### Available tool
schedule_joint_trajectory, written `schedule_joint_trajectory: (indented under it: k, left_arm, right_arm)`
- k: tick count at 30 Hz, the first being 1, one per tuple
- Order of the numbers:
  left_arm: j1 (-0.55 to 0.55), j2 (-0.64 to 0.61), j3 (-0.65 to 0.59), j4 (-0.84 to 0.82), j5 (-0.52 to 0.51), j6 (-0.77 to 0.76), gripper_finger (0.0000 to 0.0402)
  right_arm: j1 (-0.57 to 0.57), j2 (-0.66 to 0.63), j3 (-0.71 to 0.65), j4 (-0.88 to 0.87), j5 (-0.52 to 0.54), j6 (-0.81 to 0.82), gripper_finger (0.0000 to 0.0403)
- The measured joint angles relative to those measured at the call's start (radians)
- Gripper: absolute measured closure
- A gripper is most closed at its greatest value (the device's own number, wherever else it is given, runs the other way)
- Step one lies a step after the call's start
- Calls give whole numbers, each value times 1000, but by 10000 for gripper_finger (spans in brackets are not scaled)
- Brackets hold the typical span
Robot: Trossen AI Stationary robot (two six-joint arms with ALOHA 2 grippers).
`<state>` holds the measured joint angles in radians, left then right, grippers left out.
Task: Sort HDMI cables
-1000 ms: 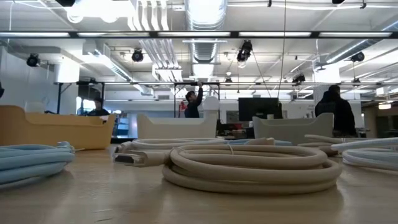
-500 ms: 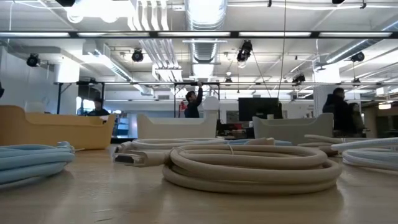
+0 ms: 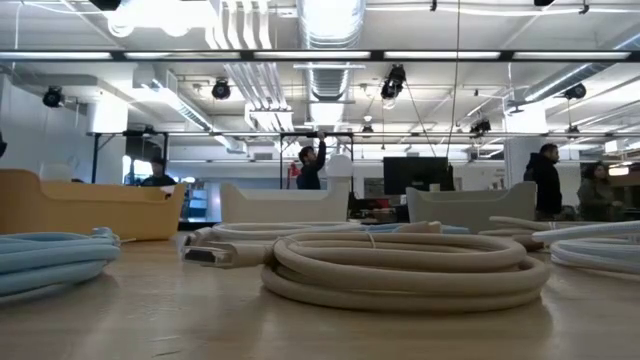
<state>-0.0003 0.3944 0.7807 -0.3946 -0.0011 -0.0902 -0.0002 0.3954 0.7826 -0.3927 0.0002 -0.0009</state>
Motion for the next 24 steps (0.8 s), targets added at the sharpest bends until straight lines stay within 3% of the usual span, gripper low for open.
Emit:
schedule_joint_trajectory:
  k: [20, 24]
  left_arm:
    - [0, 0, 0, 0, 0, 0, 401]
    - [-1, 0, 0, 23, -107, 19, 401]
  right_arm:
    - [0, 0, 0, 0, 0, 0, 374]
    - [0, 0, 0, 0, 0, 0, 374]
